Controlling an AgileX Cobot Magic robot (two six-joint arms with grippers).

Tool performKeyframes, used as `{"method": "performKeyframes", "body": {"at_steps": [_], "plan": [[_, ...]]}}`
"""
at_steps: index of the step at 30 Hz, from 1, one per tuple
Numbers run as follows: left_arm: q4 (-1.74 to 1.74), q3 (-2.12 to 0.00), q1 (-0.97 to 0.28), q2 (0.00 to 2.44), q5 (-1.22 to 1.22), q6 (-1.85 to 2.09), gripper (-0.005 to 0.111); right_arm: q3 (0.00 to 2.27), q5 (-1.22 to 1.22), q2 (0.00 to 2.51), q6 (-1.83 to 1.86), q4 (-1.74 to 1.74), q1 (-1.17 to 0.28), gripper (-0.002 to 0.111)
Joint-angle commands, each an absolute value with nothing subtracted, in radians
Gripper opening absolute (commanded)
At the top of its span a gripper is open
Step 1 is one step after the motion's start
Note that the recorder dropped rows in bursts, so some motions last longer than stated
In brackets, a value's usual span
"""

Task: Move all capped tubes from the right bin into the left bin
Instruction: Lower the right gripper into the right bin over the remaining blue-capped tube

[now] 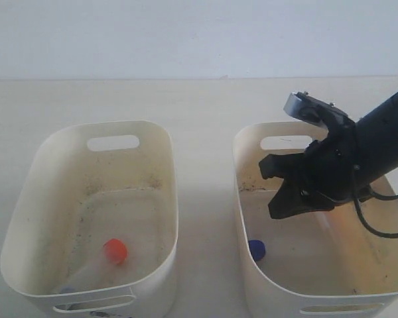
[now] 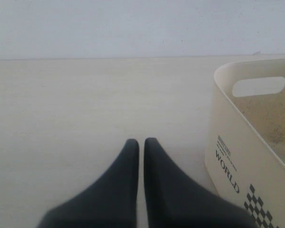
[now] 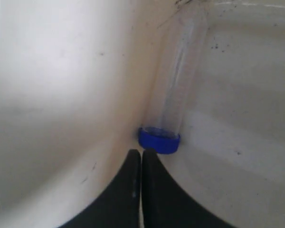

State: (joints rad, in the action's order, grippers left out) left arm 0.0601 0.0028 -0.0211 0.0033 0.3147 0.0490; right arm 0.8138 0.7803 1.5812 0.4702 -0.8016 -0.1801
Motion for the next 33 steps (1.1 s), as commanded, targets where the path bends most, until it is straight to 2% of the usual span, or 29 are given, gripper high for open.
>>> {"method": "performKeyframes", "body": {"at_steps": [1,17,24,33], "plan": [[0.070,0.000,-0.020,0.000,0.307,0.054,0.004,0.820,0.713,1.607,0.482,-0.816,-0.171,0.000],[0.070,0.000,-0.020,0.000,0.307,0.054,0.004,0.820,0.672,1.686,0.474,-0.832,-0.173,0.000],[0.070,0.000,-0.020,0.000,0.307,0.054,0.004,0.829,0.582,1.688,0.431,-0.824,-0.259,0.000],[0.070,0.000,-0.020,0.000,0.307,0.054,0.004,0.829,0.558,1.688,0.243,-0.641,-0.268,0.000]]}}
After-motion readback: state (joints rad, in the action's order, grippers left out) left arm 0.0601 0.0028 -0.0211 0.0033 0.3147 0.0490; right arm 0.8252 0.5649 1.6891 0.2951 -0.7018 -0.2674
